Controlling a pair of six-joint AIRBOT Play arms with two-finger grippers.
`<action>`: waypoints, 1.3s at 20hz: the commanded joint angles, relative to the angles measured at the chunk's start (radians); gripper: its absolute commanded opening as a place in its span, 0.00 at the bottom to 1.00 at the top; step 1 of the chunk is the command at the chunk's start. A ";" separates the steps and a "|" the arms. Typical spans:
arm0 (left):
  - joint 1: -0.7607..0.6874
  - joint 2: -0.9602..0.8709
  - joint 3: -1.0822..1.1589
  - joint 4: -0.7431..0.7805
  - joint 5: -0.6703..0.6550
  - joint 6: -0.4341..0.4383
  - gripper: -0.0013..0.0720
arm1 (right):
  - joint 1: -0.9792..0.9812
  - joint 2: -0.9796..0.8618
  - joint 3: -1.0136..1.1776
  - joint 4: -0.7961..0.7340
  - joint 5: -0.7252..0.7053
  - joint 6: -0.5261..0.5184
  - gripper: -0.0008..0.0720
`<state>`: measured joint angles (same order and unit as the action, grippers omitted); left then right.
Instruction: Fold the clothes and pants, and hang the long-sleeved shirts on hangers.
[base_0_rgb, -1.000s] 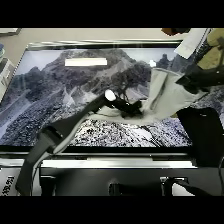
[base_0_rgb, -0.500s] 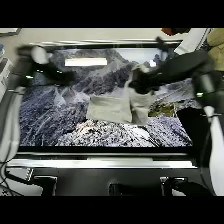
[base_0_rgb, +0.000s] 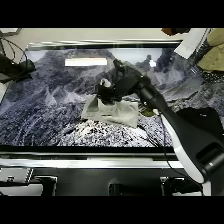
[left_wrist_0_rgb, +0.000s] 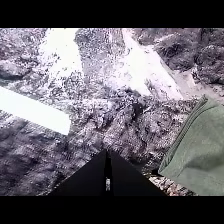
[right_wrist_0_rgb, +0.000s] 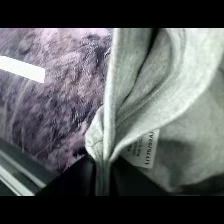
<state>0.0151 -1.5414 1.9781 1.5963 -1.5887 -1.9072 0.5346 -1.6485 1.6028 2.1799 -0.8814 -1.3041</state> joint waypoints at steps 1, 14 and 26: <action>0.003 0.007 -0.030 -0.037 0.000 0.010 0.04 | 0.018 -0.064 0.001 0.085 0.095 0.029 0.43; -0.016 0.007 -0.101 -0.037 0.011 0.015 0.04 | -0.571 0.232 -0.005 0.037 -0.480 -0.205 0.93; -0.016 -0.009 -0.101 -0.033 0.018 0.015 0.04 | -0.718 0.027 -0.517 0.389 -0.384 -0.612 0.90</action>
<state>-0.0006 -1.5417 1.8771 1.5604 -1.5723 -1.8923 -0.2367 -1.5448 1.1477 2.4870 -1.2976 -1.8244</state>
